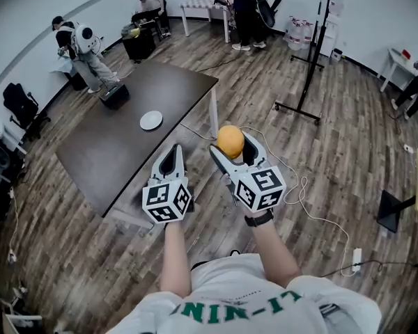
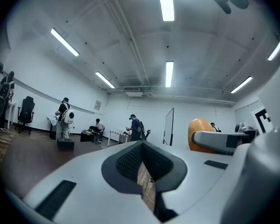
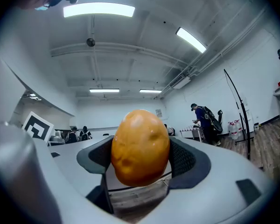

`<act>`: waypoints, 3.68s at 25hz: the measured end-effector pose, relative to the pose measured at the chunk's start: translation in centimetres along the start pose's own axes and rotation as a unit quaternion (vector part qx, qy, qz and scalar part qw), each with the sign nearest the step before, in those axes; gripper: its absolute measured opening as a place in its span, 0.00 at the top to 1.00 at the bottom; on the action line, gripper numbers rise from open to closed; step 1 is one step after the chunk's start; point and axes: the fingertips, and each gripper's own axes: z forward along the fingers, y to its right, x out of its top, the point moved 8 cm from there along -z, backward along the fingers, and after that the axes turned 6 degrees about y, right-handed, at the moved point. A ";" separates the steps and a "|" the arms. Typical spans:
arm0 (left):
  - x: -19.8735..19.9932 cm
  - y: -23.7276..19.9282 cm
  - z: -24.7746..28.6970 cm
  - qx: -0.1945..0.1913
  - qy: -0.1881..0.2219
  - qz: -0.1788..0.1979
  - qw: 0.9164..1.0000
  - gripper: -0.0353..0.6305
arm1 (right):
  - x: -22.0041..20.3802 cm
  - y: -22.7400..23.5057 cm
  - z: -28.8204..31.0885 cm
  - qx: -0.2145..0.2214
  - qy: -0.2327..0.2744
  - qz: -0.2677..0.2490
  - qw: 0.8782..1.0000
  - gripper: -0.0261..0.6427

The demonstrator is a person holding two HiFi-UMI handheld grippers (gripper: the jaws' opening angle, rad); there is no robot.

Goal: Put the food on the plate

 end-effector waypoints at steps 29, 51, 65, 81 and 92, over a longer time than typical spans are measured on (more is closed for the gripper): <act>-3.2 -13.9 31.5 0.030 -0.025 0.012 0.999 0.93 | -4.9 15.7 30.8 0.033 -0.047 0.006 0.998 0.42; -3.2 -37.3 39.4 0.233 0.011 0.027 0.972 0.93 | -14.0 10.7 60.1 0.219 -0.129 0.024 0.967 0.42; -4.5 -48.5 39.8 0.381 -0.003 0.025 0.924 0.93 | -20.8 3.6 75.5 0.400 -0.222 -0.030 0.889 0.42; -13.7 -55.4 41.1 0.431 -0.032 -0.032 0.901 0.93 | -36.8 2.2 81.2 0.433 -0.380 -0.013 0.817 0.42; -19.7 -56.0 40.3 0.450 -0.078 -0.077 0.886 0.93 | -47.3 4.0 78.2 0.426 -0.481 -0.040 0.765 0.42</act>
